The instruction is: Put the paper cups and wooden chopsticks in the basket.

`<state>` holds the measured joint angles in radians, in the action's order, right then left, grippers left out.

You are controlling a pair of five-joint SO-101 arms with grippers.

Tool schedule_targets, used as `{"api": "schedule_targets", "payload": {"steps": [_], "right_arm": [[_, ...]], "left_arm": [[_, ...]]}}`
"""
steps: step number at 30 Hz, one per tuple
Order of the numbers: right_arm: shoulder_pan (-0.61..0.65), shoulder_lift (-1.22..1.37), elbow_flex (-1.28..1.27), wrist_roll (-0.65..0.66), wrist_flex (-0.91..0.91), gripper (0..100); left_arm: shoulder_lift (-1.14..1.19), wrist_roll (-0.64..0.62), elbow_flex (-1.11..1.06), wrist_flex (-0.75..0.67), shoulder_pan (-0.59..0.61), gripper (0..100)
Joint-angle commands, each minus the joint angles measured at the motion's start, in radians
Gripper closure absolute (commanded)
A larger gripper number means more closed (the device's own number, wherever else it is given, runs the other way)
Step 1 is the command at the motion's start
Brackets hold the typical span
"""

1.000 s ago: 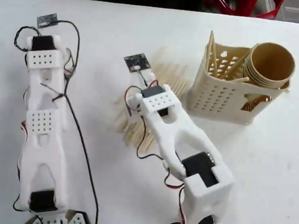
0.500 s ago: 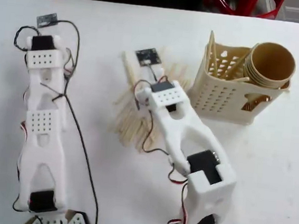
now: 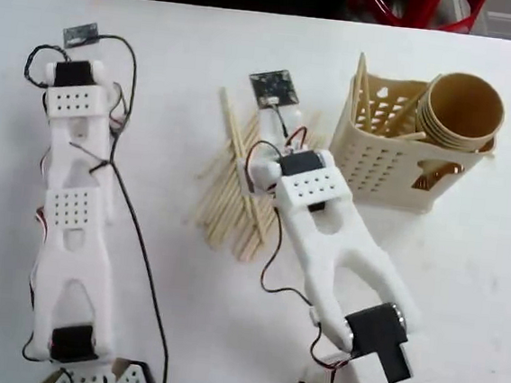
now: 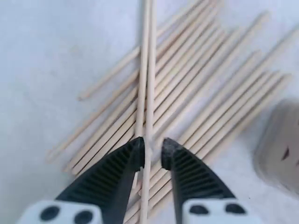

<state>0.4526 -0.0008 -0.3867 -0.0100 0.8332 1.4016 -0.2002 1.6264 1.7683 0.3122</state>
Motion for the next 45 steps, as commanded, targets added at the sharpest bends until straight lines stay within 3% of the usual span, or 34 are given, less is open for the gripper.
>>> {"api": "schedule_targets", "payload": {"steps": [1, 7, 20, 24, 30, 36, 45], "right_arm": [[0.041, -0.001, 0.029, 0.143, -0.010, 80.1], [0.041, 0.136, 0.091, 0.172, -0.018, 85.1], [0.036, 0.328, 0.181, 0.173, -0.010, 85.4], [0.015, 0.329, 0.183, 0.166, -0.010, 98.6], [-0.044, 0.311, 0.184, 0.164, -0.008, 98.1], [-0.076, 0.064, 0.129, 0.135, 0.022, 98.1], [-0.134, -0.684, -0.206, 0.109, -0.084, 98.2]], "left_arm": [[-0.019, -0.005, 0.043, -0.003, -0.002, 93], [-0.019, -0.005, 0.043, -0.005, -0.002, 93], [-0.019, -0.005, 0.043, -0.005, -0.004, 93], [-0.019, -0.005, 0.043, -0.005, -0.004, 93], [-0.019, -0.005, 0.043, -0.005, -0.004, 93], [-0.021, -0.005, 0.043, -0.011, -0.004, 93], [-0.018, -0.005, 0.041, -0.026, -0.004, 93]]}}
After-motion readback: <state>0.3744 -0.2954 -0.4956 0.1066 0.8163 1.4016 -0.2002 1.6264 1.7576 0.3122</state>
